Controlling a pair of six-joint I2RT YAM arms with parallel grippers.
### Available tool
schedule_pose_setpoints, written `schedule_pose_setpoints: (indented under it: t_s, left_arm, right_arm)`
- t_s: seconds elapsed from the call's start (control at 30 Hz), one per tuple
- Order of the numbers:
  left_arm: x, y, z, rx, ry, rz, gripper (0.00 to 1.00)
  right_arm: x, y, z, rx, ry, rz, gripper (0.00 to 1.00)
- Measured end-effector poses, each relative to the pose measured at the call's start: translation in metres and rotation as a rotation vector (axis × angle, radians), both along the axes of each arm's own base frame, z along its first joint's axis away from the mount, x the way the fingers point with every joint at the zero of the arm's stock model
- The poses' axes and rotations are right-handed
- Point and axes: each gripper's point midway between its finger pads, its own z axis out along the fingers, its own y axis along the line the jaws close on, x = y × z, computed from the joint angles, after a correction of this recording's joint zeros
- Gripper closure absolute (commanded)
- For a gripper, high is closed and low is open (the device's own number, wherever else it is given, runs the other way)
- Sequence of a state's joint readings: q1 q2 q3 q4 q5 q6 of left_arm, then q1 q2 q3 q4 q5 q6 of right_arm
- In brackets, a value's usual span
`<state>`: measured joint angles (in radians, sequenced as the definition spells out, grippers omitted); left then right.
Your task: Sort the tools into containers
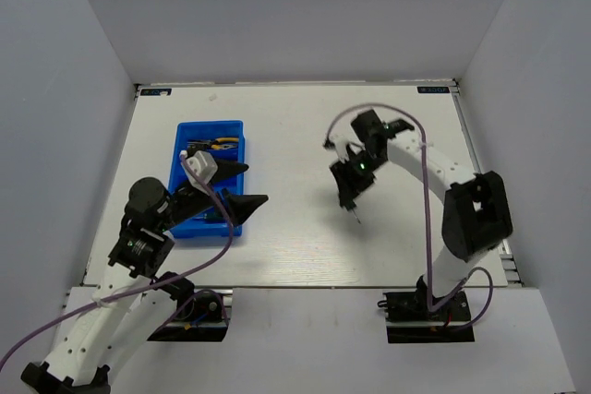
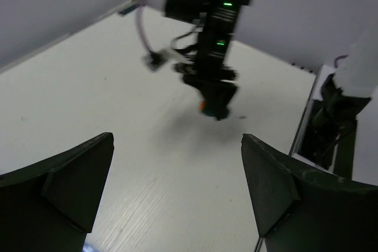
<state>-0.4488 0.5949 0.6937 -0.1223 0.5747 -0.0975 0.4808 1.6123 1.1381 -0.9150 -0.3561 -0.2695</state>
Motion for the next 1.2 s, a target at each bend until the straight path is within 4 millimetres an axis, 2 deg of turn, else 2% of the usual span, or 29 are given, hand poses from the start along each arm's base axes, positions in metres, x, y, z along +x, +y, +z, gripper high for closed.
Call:
schedule_pose_setpoints:
  t_s: [0.1, 0.17, 0.27, 0.33, 0.5, 0.63, 0.77, 0.83, 1.0, 1.1, 1.2]
  left_arm:
    - [-0.015, -0.002, 0.026, -0.071, -0.068, -0.050, 0.01]
    - [-0.023, -0.002, 0.041, -0.105, -0.103, -0.074, 0.01]
    - [-0.030, -0.002, 0.054, -0.127, -0.122, -0.093, 0.01]
    - [-0.032, -0.002, 0.062, -0.136, -0.130, -0.100, 0.01]
    - [-0.034, -0.002, 0.071, -0.146, -0.136, -0.103, 0.01]
    - [-0.034, -0.002, 0.071, -0.152, -0.125, -0.102, 0.01]
    - [-0.035, -0.001, 0.072, -0.161, -0.121, -0.101, 0.01]
    - [-0.035, -0.002, 0.072, -0.163, -0.121, -0.101, 0.01]
    - [-0.034, -0.001, 0.063, -0.163, -0.106, -0.093, 0.01]
    - [-0.035, 0.000, 0.060, -0.164, -0.103, -0.089, 0.01]
    - [-0.036, 0.001, 0.058, -0.163, -0.104, -0.087, 0.01]
  right_arm:
    - [0.054, 0.064, 0.054, 0.237, -0.068, 0.109, 1.00]
    - [0.079, 0.101, 0.079, 0.369, -0.072, 0.179, 1.00]
    - [0.098, 0.147, 0.093, 0.499, -0.096, 0.284, 1.00]
    - [0.093, 0.172, 0.092, 0.558, -0.079, 0.347, 1.00]
    - [0.064, 0.237, 0.086, 0.691, -0.028, 0.474, 1.00]
    - [0.052, 0.280, 0.103, 0.843, -0.027, 0.499, 1.00]
    - [0.056, 0.312, 0.126, 0.992, -0.081, 0.540, 1.00]
    - [0.059, 0.325, 0.129, 1.038, -0.124, 0.573, 1.00]
    - [0.056, 0.360, 0.108, 1.058, -0.190, 0.645, 1.00]
    - [0.045, 0.373, 0.083, 1.032, -0.195, 0.670, 1.00]
    - [0.034, 0.380, 0.067, 1.002, -0.207, 0.701, 1.00]
